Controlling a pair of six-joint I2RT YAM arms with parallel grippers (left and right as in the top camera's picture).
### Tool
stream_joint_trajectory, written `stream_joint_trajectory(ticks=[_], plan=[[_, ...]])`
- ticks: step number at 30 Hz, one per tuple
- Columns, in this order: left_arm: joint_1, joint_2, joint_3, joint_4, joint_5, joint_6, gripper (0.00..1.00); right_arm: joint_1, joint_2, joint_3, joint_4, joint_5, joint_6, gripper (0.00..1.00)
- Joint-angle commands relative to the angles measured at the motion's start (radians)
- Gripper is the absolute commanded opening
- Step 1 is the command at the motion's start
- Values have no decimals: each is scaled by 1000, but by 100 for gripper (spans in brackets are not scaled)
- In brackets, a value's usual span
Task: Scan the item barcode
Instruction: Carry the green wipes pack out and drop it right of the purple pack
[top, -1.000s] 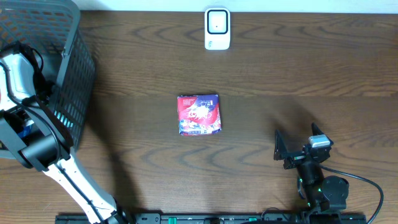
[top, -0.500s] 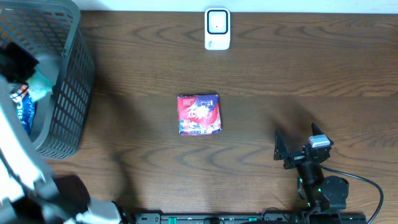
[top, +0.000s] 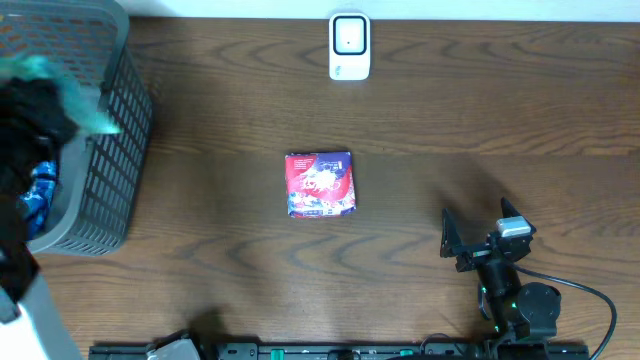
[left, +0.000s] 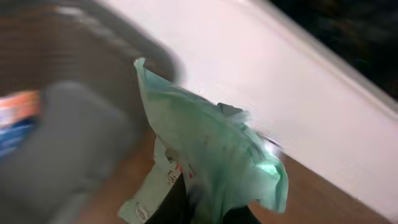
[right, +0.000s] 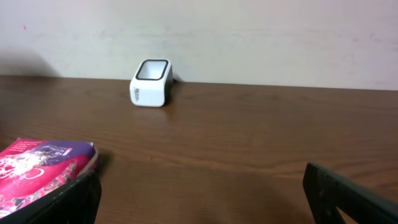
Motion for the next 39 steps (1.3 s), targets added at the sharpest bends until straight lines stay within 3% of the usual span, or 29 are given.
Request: stream_joint_trajectory(ticks=[1,11,16,28,36,37,39], plan=[[-105,6,7,18,168,13,7,-13,-4,-3,-2,-9,-7,99],[-487,123,6,52,177,18,8,-13,-4,-3,-2,-9,-7,99],[-631,225,6,79,172,77,7,-13,-4,-3,-2,-9,-7,99],[-862,515,5,84,144,77,7,-13,-4,-3,-2,-9,-7,99],[-976,724,5,169,90,76,8,-13,-4,-3,-2,-9,-7,99],[-983,747,5,188,90,76,8,-13,-4,-3,-2,-9,-7,99],[-991,793,5,228,90,76,30,-13,-4,-3,-2,-9,-7,99]])
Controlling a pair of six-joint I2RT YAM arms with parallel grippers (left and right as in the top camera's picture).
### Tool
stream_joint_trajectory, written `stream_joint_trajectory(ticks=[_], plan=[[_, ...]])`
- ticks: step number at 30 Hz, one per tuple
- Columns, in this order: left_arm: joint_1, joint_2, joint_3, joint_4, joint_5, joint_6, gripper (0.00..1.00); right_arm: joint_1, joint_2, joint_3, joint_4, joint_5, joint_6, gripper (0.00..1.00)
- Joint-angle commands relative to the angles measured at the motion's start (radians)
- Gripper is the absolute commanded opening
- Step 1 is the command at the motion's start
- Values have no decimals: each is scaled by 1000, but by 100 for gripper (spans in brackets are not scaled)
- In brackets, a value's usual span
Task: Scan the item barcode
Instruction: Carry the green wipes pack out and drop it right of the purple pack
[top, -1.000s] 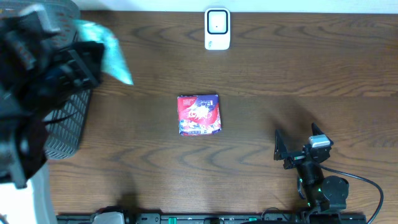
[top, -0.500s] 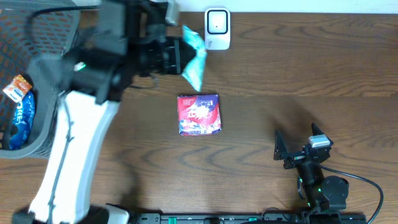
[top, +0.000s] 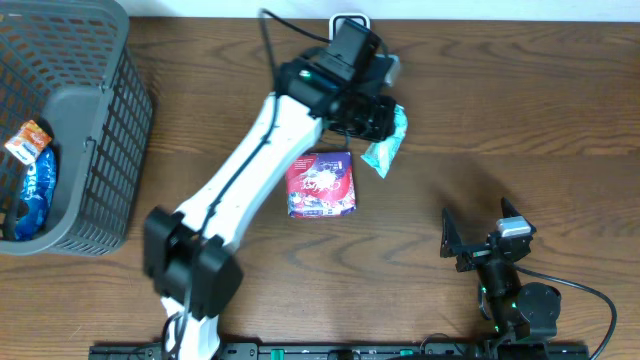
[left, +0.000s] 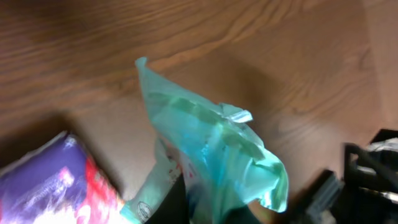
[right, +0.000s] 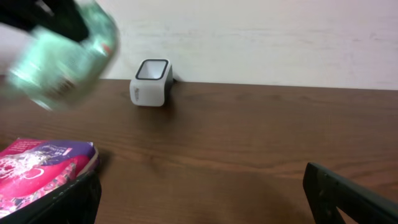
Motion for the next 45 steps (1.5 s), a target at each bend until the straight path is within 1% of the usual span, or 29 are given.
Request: stream_joint_trajectory(ticks=[1,2,3,4,5,7,8,9,12,13,19,25,29,33,38,40,44,45], plan=[[-10,65,5,47,-13,18,37,-13,-4,-3,-2,-9,-7,99],[-10,77,5,55,-13,18,42,-13,-4,-3,-2,-9,-7,99],[-9,92,5,61,-13,18,53,-13,-4,-3,-2,-9,-7,99],[-8,101,5,65,-13,19,68,-13,-4,-3,-2,-9,-7,99],[-6,110,5,66,-13,19,74,-13,-4,-3,-2,-9,-7,99],[-2,117,5,67,-14,19,81,-13,-4,-3,-2,-9,-7,99],[-2,117,5,67,-21,19,87,-13,-4,-3,-2,-9,-7,99],[0,117,5,67,-39,19,89,-13,-4,-3,-2,-9,-7,99],[6,111,5,68,-89,20,91,-13,-4,-3,-2,-9,-7,99],[10,109,5,67,-100,20,94,-13,-4,-3,-2,-9,-7,99],[69,53,5,58,-98,30,95,-13,-4,-3,-2,-9,-7,99],[164,-64,5,16,-98,31,95,-13,-4,-3,-2,-9,-7,99],[240,-150,5,-43,-99,32,95,-13,-4,-3,-2,-9,-7,99],[316,-213,5,-112,-100,83,95,-13,-4,-3,-2,-9,-7,99],[454,-290,5,-132,-186,98,95,-13,-4,-3,-2,-9,-7,99],[523,-322,5,-122,-192,95,95,-13,-4,-3,-2,-9,-7,99],[674,-393,5,-74,-192,63,95,-13,-4,-3,-2,-9,-7,99],[744,-420,5,-43,-193,59,95,-13,-4,-3,-2,-9,-7,99]])
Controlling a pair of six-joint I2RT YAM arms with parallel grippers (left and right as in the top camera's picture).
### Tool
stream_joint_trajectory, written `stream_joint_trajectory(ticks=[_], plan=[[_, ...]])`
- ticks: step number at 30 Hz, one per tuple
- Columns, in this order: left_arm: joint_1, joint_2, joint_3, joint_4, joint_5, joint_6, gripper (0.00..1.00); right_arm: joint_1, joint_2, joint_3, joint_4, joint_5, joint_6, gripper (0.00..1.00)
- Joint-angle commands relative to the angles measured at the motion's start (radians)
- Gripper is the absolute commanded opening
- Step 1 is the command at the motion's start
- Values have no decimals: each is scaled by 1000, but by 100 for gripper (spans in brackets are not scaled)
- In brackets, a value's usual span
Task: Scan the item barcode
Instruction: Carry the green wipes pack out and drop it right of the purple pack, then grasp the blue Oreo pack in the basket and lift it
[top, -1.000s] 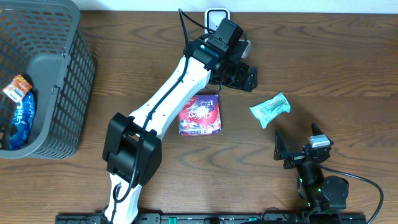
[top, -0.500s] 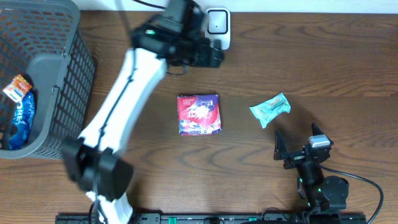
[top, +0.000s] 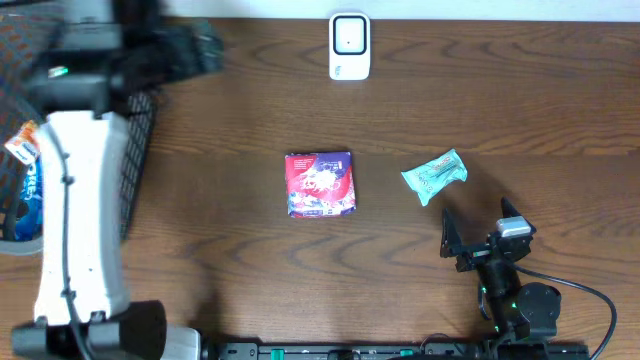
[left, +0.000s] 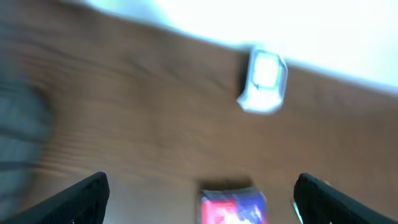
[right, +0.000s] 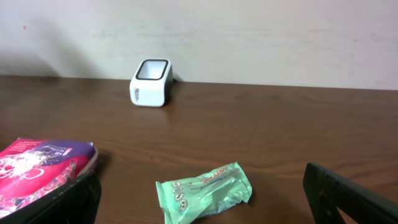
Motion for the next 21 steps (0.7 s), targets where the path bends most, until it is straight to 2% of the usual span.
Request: stream_joint_trajectory(ticks=[1,5,12,18,21], plan=[[157,-97,6,55,-24,-12,95,-13,-4,-3,-1,-9,-7,99],[312,-112,6,84,-92,-12,95,-13,-4,-3,-1,-9,-7,99],[488,-60,5,11,-369,-12,95,-13,-4,-3,-1,-9,-7,99],[551,20,-35,-29,-391,-58,96,-13,-4,-3,-1,-9,-7,99],[551,71,-62,-30,-469,-58,97,-13,-4,-3,-1,-9,-7,99]])
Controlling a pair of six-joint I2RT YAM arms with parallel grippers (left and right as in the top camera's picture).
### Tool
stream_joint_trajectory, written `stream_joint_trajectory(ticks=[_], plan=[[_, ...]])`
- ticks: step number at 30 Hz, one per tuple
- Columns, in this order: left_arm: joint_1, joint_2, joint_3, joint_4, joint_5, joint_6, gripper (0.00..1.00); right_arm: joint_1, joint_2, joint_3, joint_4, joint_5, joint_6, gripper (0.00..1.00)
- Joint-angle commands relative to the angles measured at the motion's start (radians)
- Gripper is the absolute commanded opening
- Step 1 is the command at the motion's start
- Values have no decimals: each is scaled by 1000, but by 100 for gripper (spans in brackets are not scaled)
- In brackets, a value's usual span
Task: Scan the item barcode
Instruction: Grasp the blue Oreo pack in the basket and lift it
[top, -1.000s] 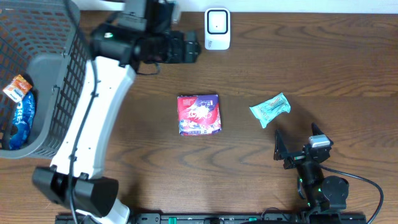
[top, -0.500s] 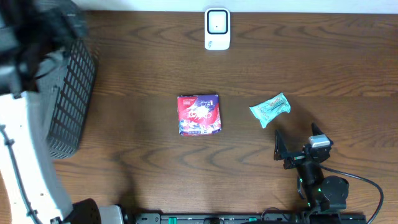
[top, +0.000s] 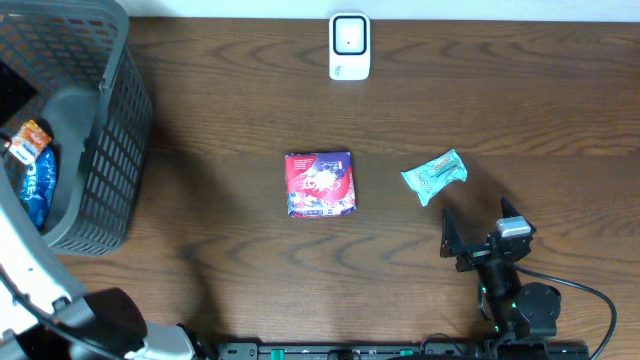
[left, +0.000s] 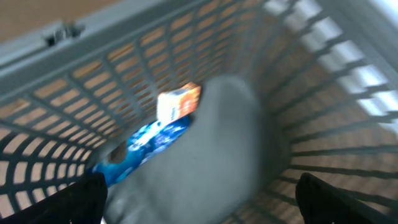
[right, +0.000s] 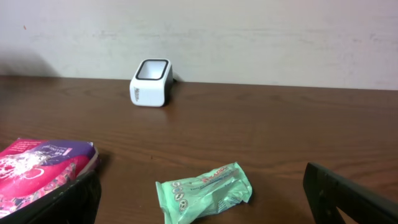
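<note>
A green packet (top: 434, 176) lies flat on the table, right of a red and purple packet (top: 320, 184). The white scanner (top: 349, 45) stands at the far edge, also in the right wrist view (right: 150, 83). My right gripper (top: 478, 230) rests open near the front edge, just short of the green packet (right: 205, 191). My left gripper (left: 200, 194) is open and empty over the inside of the grey basket (left: 249, 37). Below it lie an orange packet (left: 179, 102) and a blue packet (left: 146, 140).
The grey mesh basket (top: 110, 120) fills the table's far left corner, with its orange (top: 28, 140) and blue (top: 38, 190) packets inside. My left arm's white link (top: 20, 275) runs along the left edge. A pale wall (right: 249, 37) stands behind the scanner.
My left arm has swung from the basket's right rim to the far left. Its camera now looks down into the basket instead of at the scanner. The green packet and right gripper have not moved.
My left gripper first held the green packet over the basket. Then it held it in the air near the scanner, above the red packet. Later the green packet lay on the table and the gripper was open by the basket, where it now hangs.
</note>
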Motion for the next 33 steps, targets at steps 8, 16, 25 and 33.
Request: stream_joint_trajectory(ticks=[8,16,25,33], plan=[[4,242,-64,-3,-265,-28,99,-13,-4,-3,-2,-9,-7,99],[4,393,-64,15,-264,10,99,-13,-4,-3,-2,-9,-7,99],[5,495,-64,101,-263,55,86,-13,-4,-3,-2,-9,-7,99],[5,552,-64,131,-256,60,73,-13,-4,-3,-2,-9,-7,99]])
